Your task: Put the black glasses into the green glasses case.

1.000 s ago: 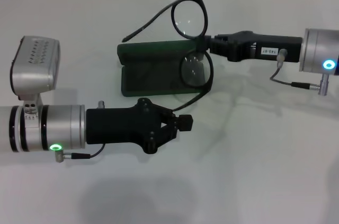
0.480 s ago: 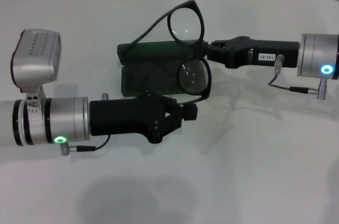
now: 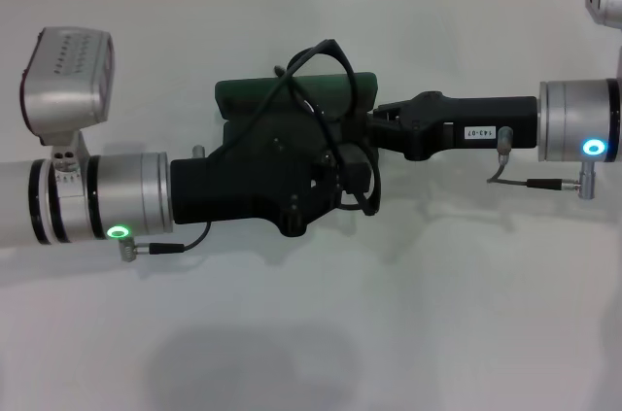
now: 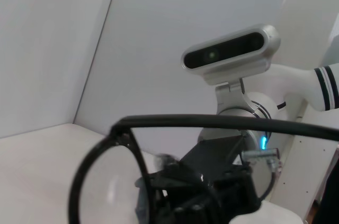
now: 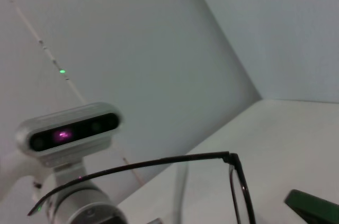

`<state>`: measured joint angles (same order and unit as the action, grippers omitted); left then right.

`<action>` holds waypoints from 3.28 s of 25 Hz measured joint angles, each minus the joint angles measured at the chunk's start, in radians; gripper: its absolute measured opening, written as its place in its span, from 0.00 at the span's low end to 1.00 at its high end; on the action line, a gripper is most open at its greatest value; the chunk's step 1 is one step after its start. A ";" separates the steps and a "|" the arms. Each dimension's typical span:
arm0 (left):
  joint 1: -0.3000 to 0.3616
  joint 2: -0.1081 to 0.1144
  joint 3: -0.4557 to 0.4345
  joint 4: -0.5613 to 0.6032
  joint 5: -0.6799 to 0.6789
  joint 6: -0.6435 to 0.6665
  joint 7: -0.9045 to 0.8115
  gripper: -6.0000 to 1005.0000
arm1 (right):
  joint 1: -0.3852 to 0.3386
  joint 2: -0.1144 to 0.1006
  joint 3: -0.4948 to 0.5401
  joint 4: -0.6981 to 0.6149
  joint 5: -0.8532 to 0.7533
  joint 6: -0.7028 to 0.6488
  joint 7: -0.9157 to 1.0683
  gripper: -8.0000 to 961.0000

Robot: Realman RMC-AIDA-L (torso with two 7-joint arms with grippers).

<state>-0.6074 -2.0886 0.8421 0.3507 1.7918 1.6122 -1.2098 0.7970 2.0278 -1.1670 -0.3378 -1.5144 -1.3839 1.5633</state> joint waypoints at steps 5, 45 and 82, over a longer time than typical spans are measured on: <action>-0.008 -0.001 0.000 0.001 -0.001 0.000 -0.001 0.01 | -0.002 0.000 0.000 -0.008 0.000 -0.034 -0.013 0.08; 0.007 0.033 0.003 0.020 -0.106 0.188 -0.001 0.02 | -0.196 -0.057 0.051 -0.199 -0.086 0.020 -0.119 0.09; -0.012 0.004 0.034 0.006 -0.072 0.121 -0.001 0.03 | -0.090 -0.002 0.010 -0.256 -0.038 -0.170 -0.144 0.10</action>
<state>-0.6197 -2.0850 0.8760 0.3572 1.7199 1.7332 -1.2111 0.7067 2.0261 -1.1567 -0.5936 -1.5523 -1.5540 1.4188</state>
